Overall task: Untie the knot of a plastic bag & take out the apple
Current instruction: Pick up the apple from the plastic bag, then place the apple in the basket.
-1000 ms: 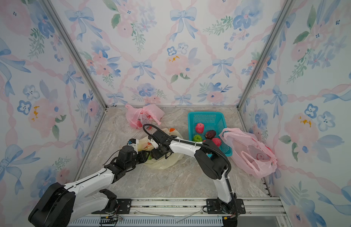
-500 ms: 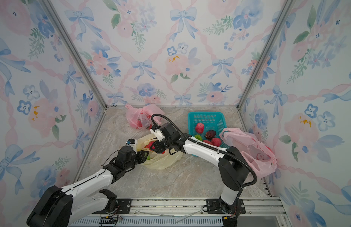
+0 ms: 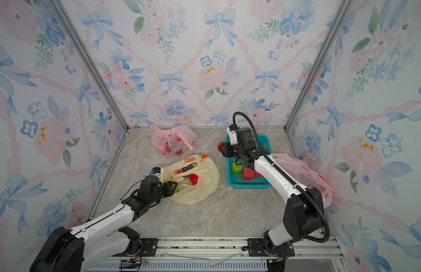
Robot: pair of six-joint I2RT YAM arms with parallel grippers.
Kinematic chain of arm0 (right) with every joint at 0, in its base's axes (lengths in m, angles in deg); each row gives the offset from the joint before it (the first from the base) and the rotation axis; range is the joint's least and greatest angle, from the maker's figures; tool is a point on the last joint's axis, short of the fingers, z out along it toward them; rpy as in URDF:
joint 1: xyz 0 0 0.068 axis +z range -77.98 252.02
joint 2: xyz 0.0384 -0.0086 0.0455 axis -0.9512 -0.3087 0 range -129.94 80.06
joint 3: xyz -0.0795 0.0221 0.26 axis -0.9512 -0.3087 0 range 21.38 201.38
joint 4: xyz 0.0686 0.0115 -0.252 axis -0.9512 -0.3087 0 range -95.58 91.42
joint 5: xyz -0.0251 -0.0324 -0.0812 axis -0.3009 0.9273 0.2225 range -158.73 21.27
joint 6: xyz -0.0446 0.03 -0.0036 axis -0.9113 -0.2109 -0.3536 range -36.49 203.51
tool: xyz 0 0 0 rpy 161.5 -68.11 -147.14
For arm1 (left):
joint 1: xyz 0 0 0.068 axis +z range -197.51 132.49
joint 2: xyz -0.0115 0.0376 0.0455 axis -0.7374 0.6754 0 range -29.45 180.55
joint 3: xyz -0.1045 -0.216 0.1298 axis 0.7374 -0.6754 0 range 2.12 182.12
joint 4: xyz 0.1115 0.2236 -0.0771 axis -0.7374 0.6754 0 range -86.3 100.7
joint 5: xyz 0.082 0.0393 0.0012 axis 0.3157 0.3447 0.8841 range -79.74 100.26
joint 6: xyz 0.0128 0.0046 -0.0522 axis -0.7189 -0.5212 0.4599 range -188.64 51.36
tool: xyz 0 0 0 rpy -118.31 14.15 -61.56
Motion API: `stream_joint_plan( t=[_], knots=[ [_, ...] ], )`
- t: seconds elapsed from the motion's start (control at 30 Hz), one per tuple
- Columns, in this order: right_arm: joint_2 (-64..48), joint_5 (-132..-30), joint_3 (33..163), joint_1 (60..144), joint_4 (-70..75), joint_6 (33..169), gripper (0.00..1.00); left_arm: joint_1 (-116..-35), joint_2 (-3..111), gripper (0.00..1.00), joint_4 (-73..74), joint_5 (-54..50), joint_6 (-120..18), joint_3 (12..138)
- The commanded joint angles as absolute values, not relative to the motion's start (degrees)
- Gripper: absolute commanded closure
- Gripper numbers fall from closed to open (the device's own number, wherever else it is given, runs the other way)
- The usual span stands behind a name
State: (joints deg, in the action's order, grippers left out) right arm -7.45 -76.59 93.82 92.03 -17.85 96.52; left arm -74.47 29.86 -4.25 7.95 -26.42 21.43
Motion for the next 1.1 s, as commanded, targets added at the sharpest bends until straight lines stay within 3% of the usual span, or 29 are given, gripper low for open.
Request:
stream_joint_plan(
  t=[0.0,0.2,0.5,0.7,0.9,1.07],
  knots=[
    [-10.92,-66.62,96.77,89.66,-24.48,92.96,0.49,-74.07,29.75,0.64,1.72,9.05,-27.46,20.67],
    [-22.02,-58.84,102.60,83.49,-28.59,90.36,0.49,-74.13,28.67,0.64,2.53,9.55,-27.59,20.88],
    [-30.27,-58.19,105.54,78.92,-27.49,90.74,0.48,-74.00,27.41,0.64,4.12,10.26,-27.90,21.76],
    [-29.30,-63.82,104.22,78.27,-26.46,90.18,0.22,-74.01,27.40,0.63,4.33,9.77,-28.29,22.86],
    [-15.89,-75.28,96.36,84.69,-19.47,85.86,0.20,-74.06,26.83,0.63,4.42,9.73,-28.72,23.90],
    [-6.92,-82.12,94.16,98.77,-21.80,77.86,0.22,-74.09,25.57,0.62,5.07,9.89,-29.23,25.11]
  ],
)
